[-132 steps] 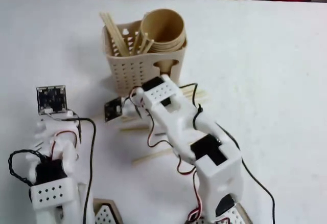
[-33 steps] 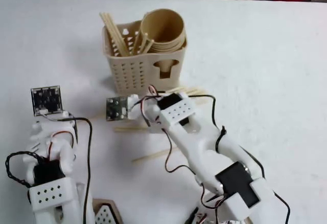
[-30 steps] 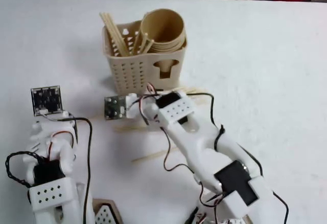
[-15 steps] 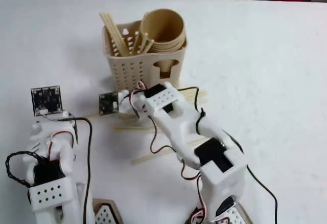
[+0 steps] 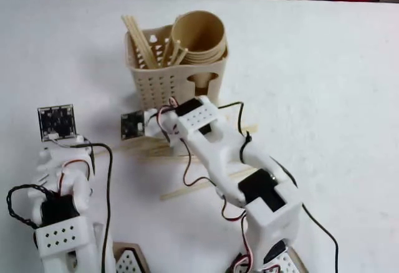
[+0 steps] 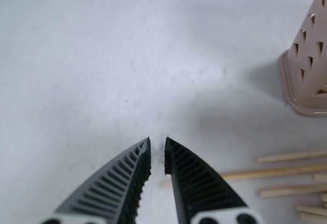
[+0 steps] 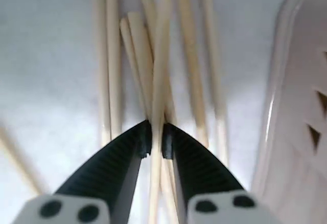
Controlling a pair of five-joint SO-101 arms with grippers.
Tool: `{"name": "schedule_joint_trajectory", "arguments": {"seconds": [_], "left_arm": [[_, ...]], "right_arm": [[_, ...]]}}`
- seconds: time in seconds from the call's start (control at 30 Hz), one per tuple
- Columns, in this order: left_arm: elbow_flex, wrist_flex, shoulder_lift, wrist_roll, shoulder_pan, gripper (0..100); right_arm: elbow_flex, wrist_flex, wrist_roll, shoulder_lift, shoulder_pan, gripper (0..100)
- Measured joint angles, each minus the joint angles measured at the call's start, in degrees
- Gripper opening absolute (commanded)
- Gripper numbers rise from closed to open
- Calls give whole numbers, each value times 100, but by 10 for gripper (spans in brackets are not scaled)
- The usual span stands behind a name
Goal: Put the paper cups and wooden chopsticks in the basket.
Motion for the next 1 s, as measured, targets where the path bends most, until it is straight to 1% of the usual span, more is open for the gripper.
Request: {"name": "schedule_joint_trajectory", "arguments": {"seconds": [0.1, 0.33, 0.7, 1.0], "left_arm": [[0, 0, 0, 0, 0, 68], [0, 0, 0, 0, 0, 68], [0, 0, 0, 0, 0, 68], [0, 0, 0, 0, 0, 68]], "right_arm": [[26, 70, 0, -88, 0, 18], [70, 642, -18, -791, -18, 18], [70, 862, -853, -2444, -35, 18], [62, 862, -1749, -3947, -35, 18]]}}
